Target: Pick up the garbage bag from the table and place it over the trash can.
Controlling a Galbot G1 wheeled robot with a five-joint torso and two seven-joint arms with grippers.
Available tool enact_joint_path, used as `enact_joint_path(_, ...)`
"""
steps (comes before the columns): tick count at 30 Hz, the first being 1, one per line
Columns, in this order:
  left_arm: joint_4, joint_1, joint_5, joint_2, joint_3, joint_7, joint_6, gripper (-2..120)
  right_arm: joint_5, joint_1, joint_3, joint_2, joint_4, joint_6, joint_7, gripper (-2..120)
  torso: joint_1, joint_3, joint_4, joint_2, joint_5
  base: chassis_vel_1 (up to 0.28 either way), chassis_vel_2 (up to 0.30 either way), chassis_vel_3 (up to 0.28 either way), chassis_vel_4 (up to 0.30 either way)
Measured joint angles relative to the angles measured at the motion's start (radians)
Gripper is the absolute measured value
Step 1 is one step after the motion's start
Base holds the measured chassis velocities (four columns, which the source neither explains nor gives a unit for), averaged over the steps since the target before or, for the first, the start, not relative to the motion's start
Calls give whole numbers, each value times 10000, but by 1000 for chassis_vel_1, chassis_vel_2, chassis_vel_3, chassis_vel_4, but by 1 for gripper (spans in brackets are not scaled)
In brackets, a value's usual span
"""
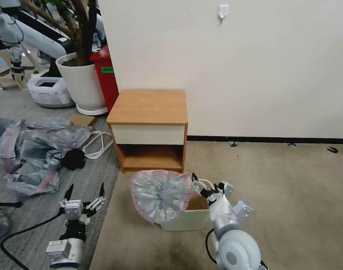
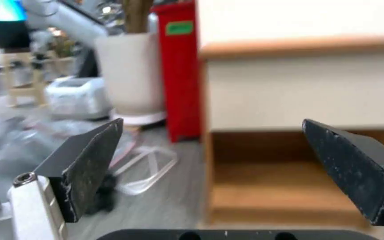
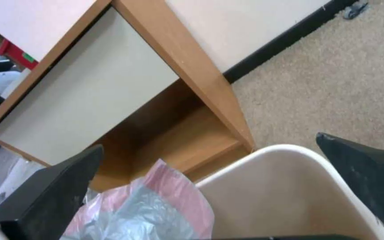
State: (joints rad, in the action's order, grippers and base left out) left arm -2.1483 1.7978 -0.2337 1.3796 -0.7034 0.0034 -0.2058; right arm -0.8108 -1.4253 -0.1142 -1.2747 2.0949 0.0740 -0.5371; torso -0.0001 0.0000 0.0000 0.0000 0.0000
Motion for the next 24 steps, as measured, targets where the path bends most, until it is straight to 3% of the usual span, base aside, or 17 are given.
enact_joint_path(3, -1354, 306, -1684, -144, 571, 941, 746, 100, 1, -16, -31, -33, 56, -5, -7, 114, 0, 0, -1, 1, 2, 0, 0, 0, 0)
enact_joint_path(7, -1818, 372, -2484, -260, 966, 1320, 1271, 100, 1, -37, -54, -34, 109, -7, -11, 112, 1, 0, 0, 0, 3, 0, 0, 0, 0)
enact_joint_path(8, -1985, 294, -2926, -400, 1465, 1466, 1777, 100, 1, -60, -78, -46, 172, -9, -16, 109, 0, 0, 0, 1, 3, 0, 0, 0, 0)
enact_joint_path(11, -1827, 92, -2929, -488, 1820, 1480, 2076, 100, 16, -92, -107, -70, 216, -10, -19, 104, 1, 0, 0, 1, 1, 0, 0, 0, 0)
enact_joint_path(14, -1420, -275, -2742, -563, 2155, 1316, 2377, 100, 77, -171, -139, -115, 243, -12, -22, 101, 0, 0, 0, 0, -1, 0, 0, 0, 0)
enact_joint_path(18, -1032, -876, -2610, -637, 2697, 288, 3300, 97, 195, -331, -189, -208, 262, -29, -22, 100, 1, 0, -1, 0, 0, 0, 0, 0, 0)
enact_joint_path(24, -896, -1240, -2488, -820, 3095, -681, 4414, 94, 342, -462, -196, -378, 236, -45, -20, 100, 0, 0, -1, 0, 0, 0, 0, 0, 0)
